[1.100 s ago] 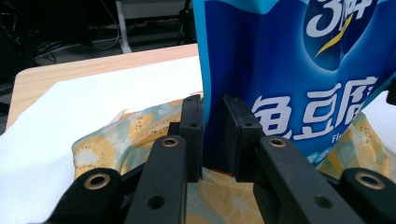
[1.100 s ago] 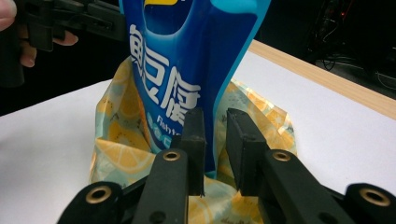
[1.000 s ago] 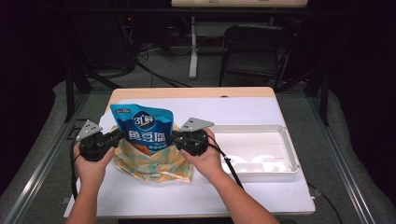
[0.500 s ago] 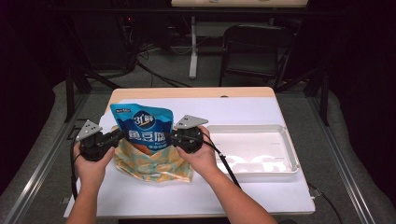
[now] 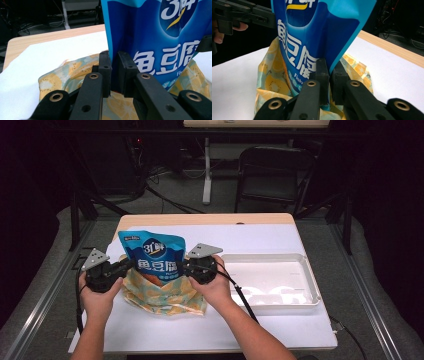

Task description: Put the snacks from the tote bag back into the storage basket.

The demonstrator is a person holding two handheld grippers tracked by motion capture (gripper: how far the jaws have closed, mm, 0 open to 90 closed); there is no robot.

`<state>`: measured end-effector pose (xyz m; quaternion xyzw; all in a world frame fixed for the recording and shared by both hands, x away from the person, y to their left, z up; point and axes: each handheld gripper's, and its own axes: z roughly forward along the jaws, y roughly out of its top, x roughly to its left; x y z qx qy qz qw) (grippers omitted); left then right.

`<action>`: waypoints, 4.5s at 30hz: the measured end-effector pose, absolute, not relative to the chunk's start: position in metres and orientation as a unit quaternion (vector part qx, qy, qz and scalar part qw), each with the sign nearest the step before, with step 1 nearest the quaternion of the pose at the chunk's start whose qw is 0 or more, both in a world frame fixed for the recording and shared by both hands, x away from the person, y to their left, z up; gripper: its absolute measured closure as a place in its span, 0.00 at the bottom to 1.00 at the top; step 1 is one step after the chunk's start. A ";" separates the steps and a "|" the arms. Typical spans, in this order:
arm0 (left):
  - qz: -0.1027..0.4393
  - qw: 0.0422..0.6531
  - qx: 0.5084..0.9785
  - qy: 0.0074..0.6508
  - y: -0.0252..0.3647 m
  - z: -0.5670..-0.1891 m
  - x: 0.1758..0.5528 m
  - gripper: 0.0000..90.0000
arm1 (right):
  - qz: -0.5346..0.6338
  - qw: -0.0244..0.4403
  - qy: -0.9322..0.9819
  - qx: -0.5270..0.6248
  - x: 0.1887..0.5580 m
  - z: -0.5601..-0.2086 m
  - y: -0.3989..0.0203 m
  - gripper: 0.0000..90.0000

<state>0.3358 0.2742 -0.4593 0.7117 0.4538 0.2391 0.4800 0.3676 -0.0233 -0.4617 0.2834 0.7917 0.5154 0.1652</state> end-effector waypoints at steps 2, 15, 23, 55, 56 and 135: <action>0.241 0.479 0.712 0.453 0.274 -0.459 0.336 0.92 | 0.517 0.165 0.791 0.284 0.367 -0.462 -0.023 0.96; 0.250 0.476 0.714 0.448 0.271 -0.459 0.335 0.96 | 0.518 0.166 0.788 0.287 0.367 -0.462 -0.023 0.98; 0.249 0.478 0.715 0.446 0.272 -0.459 0.336 0.96 | 0.518 0.168 0.789 0.286 0.367 -0.462 -0.023 0.98; 0.249 0.506 0.707 0.427 0.276 -0.457 0.341 0.95 | 0.523 0.161 0.785 0.291 0.368 -0.462 -0.023 0.99; 0.249 0.505 0.708 0.427 0.275 -0.457 0.341 0.95 | 0.523 0.162 0.785 0.291 0.368 -0.462 -0.023 0.99; 0.275 0.575 0.676 0.370 0.265 -0.378 0.337 0.99 | 0.550 0.228 0.760 0.259 0.353 -0.374 -0.036 1.00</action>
